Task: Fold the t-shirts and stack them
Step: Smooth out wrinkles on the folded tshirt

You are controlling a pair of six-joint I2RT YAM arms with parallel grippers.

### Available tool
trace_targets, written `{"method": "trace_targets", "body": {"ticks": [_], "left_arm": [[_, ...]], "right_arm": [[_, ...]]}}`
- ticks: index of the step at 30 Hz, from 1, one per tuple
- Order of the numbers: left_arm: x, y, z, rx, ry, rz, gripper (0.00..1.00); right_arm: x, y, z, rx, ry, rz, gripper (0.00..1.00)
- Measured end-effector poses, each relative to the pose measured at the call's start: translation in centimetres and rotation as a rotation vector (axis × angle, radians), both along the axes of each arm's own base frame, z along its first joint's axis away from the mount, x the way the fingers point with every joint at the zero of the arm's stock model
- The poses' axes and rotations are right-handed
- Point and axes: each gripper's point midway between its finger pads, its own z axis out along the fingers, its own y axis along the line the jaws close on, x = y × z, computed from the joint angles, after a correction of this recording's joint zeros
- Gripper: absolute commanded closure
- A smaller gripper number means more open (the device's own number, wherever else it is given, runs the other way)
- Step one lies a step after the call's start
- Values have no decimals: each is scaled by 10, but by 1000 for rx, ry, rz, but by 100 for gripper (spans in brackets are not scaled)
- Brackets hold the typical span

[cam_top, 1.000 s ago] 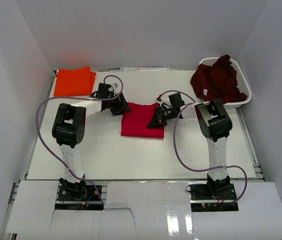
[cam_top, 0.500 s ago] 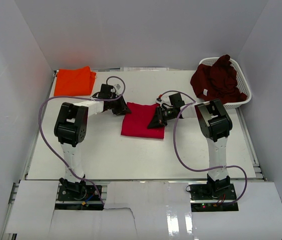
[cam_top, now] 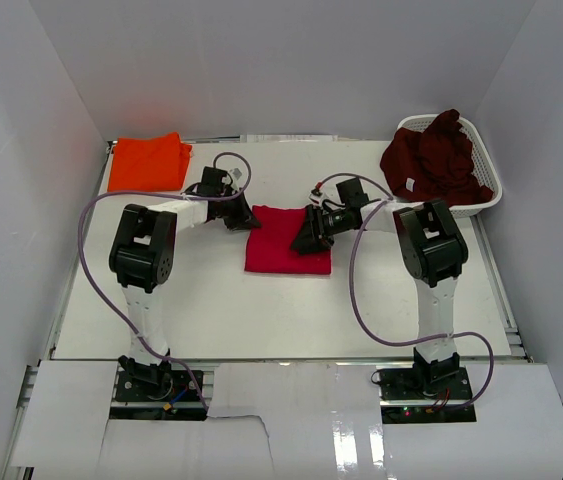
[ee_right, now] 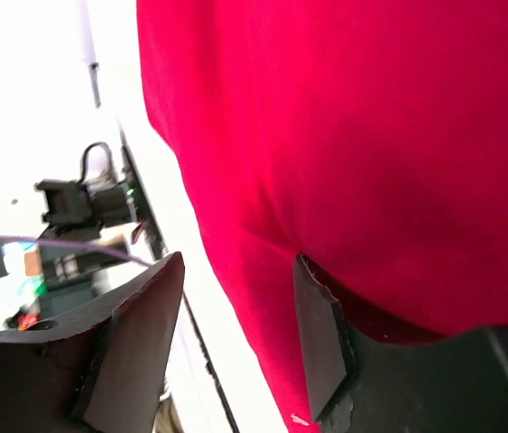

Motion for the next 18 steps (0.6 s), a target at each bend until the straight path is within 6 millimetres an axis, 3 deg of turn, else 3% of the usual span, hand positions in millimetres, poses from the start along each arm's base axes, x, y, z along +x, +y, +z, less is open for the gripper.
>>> {"method": "trace_targets", "body": {"ticks": [4, 8, 13, 18], "left_arm": [[1, 0, 0, 6, 8, -7, 100], [5, -1, 1, 16, 15, -21, 100], [13, 1, 3, 49, 13, -33, 100], [36, 12, 9, 108, -16, -35, 100]], "right_arm": [[17, -9, 7, -63, -37, -40, 40], [32, -28, 27, -105, -89, -96, 40], [37, -51, 74, -125, -196, -156, 39], [23, -61, 115, -124, -303, -172, 39]]}}
